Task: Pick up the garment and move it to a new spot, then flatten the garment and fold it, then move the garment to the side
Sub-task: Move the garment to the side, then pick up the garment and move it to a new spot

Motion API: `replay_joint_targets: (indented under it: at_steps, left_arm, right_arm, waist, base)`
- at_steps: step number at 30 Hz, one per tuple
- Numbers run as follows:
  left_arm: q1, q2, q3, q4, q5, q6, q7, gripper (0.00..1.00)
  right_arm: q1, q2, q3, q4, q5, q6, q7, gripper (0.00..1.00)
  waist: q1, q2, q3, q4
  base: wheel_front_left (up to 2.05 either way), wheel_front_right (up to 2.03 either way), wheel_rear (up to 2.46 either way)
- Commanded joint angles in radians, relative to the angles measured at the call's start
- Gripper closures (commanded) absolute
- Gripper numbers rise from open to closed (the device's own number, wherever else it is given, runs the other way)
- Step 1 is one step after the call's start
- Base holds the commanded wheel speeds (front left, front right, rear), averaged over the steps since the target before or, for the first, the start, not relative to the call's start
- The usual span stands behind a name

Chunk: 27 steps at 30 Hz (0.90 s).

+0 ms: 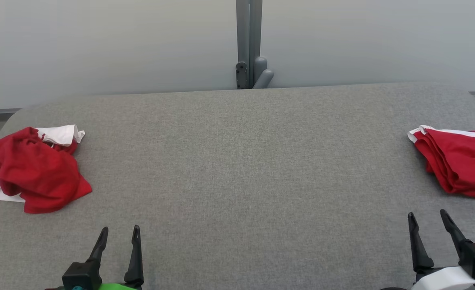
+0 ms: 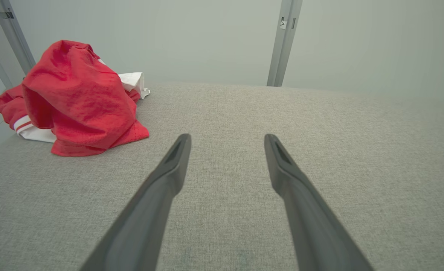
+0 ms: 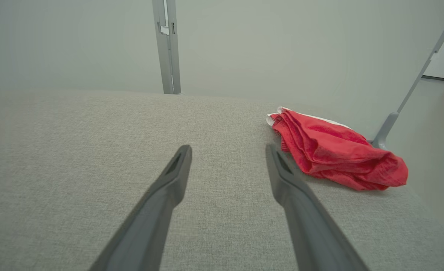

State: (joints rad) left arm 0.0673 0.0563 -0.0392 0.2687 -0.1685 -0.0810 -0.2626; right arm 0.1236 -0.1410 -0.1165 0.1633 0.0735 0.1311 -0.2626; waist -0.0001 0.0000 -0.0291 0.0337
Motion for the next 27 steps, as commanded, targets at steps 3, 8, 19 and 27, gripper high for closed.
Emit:
replay_joint_targets:
  at_steps: [3, 8, 19, 27]
  left_arm:
    - [0.008, -0.001, 0.006, 0.006, 0.01, -0.008, -0.003, 0.0]
    - [0.012, -0.003, 0.01, 0.001, 0.014, -0.013, -0.003, 0.0]
    - [-0.004, -0.005, 0.0, -0.005, 0.007, -0.016, -0.003, 0.0]
    - [0.023, -0.004, 0.011, -0.016, 0.0, -0.006, -0.003, 0.0]
  right_arm:
    - [-0.002, 0.007, 0.01, 0.004, 0.007, -0.001, -0.003, 0.0]
    - [-0.009, 0.012, 0.015, 0.001, 0.005, -0.001, -0.003, 0.0]
    - [0.017, 0.016, 0.003, 0.005, 0.004, -0.001, -0.003, 0.0]
    - [0.022, 0.025, 0.032, 0.013, 0.005, -0.001, -0.003, 0.0]
  waist:
    - [0.0001, 0.0, -0.007, 0.006]
    - [0.0001, 0.0, -0.012, 0.009]
    - [0.0001, 0.0, -0.019, 0.08]
    - [0.0001, 0.0, -0.037, 0.283]
  base:
    - [0.0, 0.0, 0.0]
    - [0.0, 0.0, 0.0]
    - [0.0, 0.0, 0.0]
    - [0.0, 0.0, 0.0]
